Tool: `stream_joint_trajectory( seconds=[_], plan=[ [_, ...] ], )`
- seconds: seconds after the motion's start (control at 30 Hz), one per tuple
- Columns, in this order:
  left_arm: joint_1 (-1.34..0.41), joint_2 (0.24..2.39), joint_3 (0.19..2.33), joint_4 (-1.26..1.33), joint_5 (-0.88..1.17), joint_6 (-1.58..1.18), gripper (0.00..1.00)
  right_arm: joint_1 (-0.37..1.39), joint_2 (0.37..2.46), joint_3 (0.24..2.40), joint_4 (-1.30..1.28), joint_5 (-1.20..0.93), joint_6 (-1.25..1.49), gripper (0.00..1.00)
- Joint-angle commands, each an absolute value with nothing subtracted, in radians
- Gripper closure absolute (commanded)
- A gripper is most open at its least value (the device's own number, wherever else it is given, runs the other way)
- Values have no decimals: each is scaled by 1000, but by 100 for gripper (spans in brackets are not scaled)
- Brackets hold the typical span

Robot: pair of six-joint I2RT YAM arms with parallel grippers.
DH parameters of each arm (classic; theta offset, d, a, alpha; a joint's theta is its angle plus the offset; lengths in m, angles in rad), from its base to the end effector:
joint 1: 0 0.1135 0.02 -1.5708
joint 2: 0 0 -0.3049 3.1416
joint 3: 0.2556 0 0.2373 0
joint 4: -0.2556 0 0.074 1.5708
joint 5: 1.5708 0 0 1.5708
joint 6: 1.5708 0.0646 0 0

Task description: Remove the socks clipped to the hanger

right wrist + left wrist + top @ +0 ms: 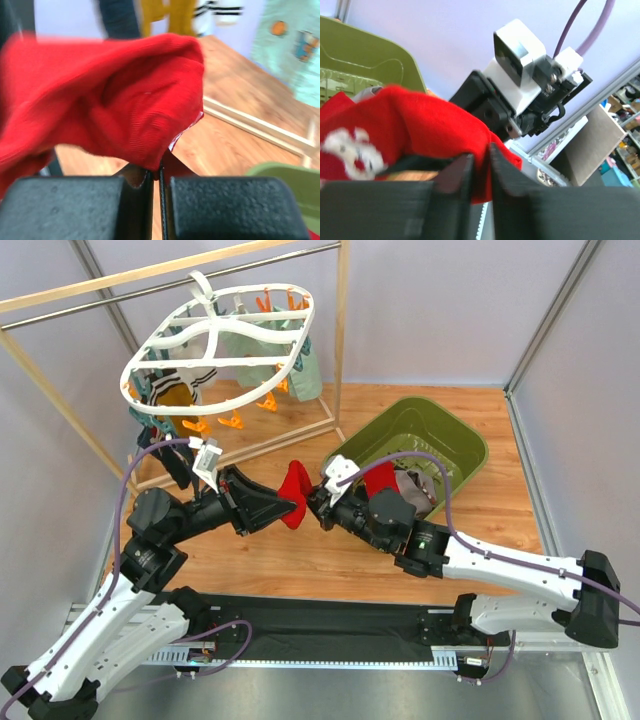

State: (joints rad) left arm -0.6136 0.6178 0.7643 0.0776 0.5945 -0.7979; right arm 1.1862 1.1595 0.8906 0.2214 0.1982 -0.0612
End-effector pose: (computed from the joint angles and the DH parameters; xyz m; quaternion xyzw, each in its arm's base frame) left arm 0.0725 -0.0953 0.4113 0.1731 0.6148 -0.6238 0.4504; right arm 0.1141 0.2479 0.3833 -0.3652 0.6244 0.3057 0.6191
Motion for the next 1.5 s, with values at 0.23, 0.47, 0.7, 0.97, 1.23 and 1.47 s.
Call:
stream_joint_trajectory(
  seconds=[0.23, 0.47, 0.7, 0.97, 1.23, 1.47],
  plan=[
    [-615, 634, 934, -313, 371, -569, 33, 879, 985, 954, -182, 380, 244, 100],
    [-615, 595, 940, -446, 218, -437, 30, 605, 965, 959, -440, 542, 331, 100],
    [-615, 548, 939, -573, 5, -356, 30, 520, 1095, 1003, -537, 506, 365, 43],
    [-615, 482, 916, -687, -331, -364, 30, 658, 1114, 1231, -451, 342, 342, 36],
    [-615, 477, 951, -778, -443, -442, 30, 1061, 1357, 1563, -246, 422, 89, 33],
    [-615, 382, 950, -778, -379, -446, 30, 1169, 1615, 1805, -127, 431, -84, 31]
  ],
)
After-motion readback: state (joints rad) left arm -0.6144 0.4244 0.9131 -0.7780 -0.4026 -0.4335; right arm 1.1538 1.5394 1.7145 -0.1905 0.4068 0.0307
